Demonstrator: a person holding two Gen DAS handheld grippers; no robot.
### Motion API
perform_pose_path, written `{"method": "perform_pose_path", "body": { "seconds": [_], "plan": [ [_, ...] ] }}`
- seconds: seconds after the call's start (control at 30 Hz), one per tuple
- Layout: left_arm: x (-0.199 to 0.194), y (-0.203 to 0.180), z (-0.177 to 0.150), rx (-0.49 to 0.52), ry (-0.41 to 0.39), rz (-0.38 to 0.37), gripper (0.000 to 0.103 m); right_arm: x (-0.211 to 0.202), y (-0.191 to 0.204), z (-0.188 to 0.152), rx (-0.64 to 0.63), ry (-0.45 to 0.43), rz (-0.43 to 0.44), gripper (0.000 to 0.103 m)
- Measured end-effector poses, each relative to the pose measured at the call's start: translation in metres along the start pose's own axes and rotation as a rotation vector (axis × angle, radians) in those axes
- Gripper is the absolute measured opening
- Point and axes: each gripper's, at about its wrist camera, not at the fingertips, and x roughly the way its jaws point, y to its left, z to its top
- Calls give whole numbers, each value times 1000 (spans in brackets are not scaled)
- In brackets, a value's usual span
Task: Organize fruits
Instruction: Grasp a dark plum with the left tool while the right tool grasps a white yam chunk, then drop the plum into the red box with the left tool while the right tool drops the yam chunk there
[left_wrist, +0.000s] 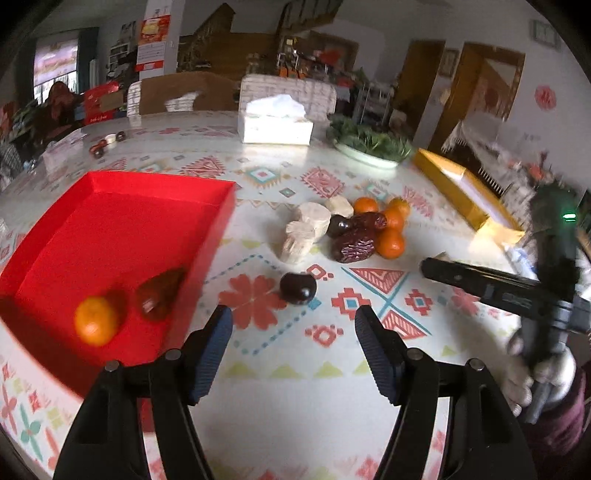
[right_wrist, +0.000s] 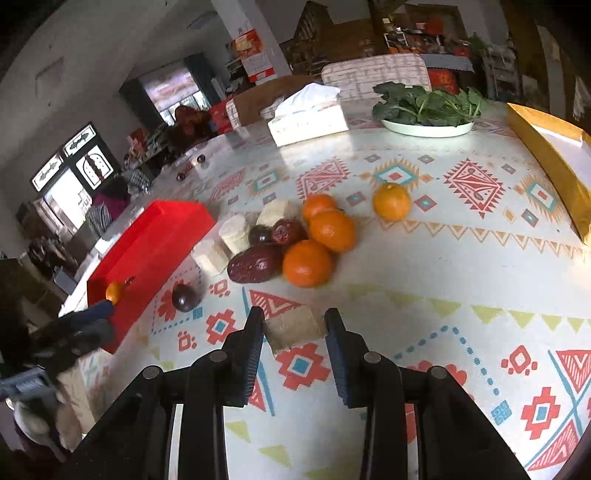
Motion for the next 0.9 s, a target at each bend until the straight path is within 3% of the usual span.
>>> {"method": "perform_pose_path", "body": {
  "seconds": [0.2, 0.4, 0.5, 0.9],
  "plan": [
    [41, -5, 12, 25, 49, 58, 67, 0, -5, -3, 17, -2, 17, 37],
    [58, -8, 15, 52, 90, 112, 43, 2, -5, -5, 10, 2, 21, 37],
    [57, -11, 15, 66, 81, 90, 26, 3, -4, -6, 4, 5, 15, 37],
    [20, 20, 5, -100, -36, 23, 25, 7, -8, -7, 15, 9, -38, 37]
  ]
}}
